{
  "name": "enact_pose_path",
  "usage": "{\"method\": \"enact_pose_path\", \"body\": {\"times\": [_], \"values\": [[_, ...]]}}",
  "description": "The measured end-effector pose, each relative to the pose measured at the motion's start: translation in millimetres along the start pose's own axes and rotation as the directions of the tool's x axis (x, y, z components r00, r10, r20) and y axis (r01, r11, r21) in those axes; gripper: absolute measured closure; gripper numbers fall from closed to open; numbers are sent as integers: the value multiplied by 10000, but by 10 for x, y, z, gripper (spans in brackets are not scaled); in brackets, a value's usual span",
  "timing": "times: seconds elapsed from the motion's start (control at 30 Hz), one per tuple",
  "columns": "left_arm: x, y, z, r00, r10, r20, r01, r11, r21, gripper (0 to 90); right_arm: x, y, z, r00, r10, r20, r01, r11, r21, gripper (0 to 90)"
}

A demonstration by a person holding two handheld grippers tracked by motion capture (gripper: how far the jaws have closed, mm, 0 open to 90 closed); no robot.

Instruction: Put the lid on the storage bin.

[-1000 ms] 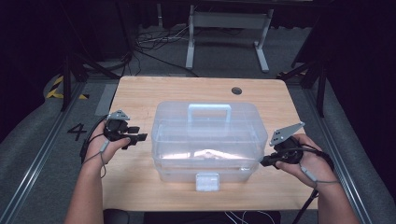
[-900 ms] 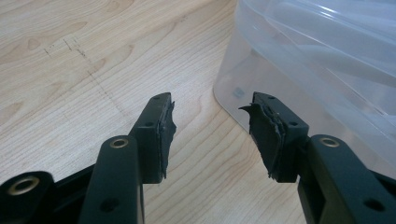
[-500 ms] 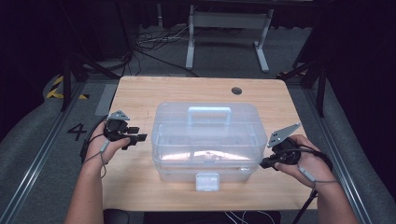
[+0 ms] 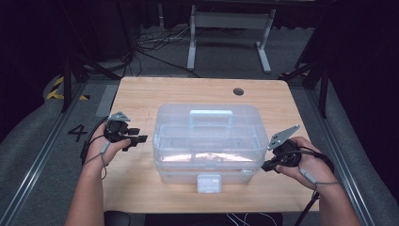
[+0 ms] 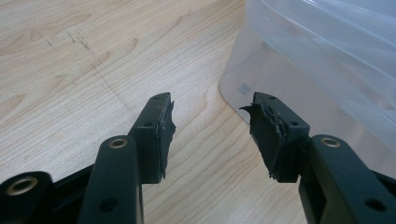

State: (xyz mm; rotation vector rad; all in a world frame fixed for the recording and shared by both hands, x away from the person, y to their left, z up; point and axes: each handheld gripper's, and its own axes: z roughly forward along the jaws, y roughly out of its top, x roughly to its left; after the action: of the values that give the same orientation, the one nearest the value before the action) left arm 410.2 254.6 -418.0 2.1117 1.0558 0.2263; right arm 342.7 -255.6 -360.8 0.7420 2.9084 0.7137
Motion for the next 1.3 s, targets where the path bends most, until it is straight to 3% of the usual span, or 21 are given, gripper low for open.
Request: {"method": "enact_pose_path", "body": {"times": [0.73,0.93,1.07,1.3], "values": [[22,-11,21,10000,-62,-5,62,9999,86,493,1,-19,40,9999,-149,-35,151,9978,645,895],[20,-23,14,9999,-122,-29,123,9999,71,492,-13,-47,-37,9997,-99,-244,107,9994,332,897],[6,-48,6,9999,-96,-65,96,9999,102,489,-31,-60,-113,9999,-43,-136,46,9999,166,897],[-46,-165,-49,9996,-186,-209,188,9998,99,479,-102,-57,-358,9998,-167,-91,157,9947,-1019,898]]}}
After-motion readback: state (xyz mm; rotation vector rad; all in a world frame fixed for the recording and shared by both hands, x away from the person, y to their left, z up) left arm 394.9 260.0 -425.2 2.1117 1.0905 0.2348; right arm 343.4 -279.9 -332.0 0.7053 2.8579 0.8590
